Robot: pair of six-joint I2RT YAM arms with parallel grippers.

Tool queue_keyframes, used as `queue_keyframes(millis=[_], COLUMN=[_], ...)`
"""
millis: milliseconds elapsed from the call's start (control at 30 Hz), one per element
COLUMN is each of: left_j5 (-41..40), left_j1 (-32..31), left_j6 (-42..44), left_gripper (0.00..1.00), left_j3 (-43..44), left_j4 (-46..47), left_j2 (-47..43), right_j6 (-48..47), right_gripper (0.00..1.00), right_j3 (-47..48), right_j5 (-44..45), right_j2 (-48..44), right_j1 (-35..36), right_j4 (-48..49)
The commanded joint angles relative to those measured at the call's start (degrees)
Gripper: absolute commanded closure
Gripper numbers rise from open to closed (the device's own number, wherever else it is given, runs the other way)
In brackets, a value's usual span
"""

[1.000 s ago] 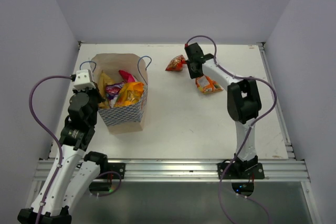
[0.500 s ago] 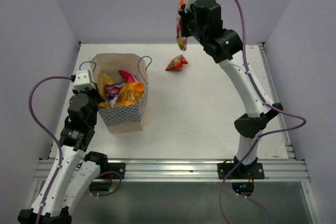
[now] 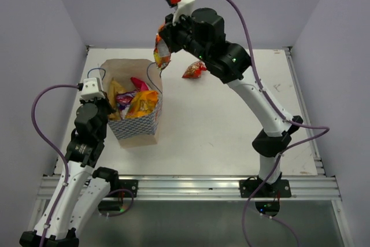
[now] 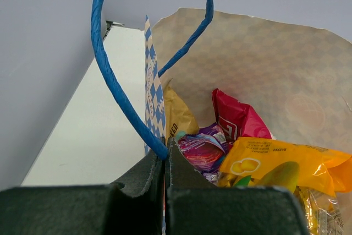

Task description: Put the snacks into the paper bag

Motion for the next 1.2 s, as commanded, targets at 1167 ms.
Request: queue_keyframes(millis=[1167], left_j5=[1.01], left_j1=[-0.58], left_j6=[0.84], left_gripper=[1.0], left_j3=[-0.22], left_j4=[2.76], left_j2=[-0.89], right_j6=[0.96], right_gripper=[1.0], right_j3=[-6.46], right_j5=[-11.34], right_j2=[12.72], right_j1=[12.06], right_j4=[4.06])
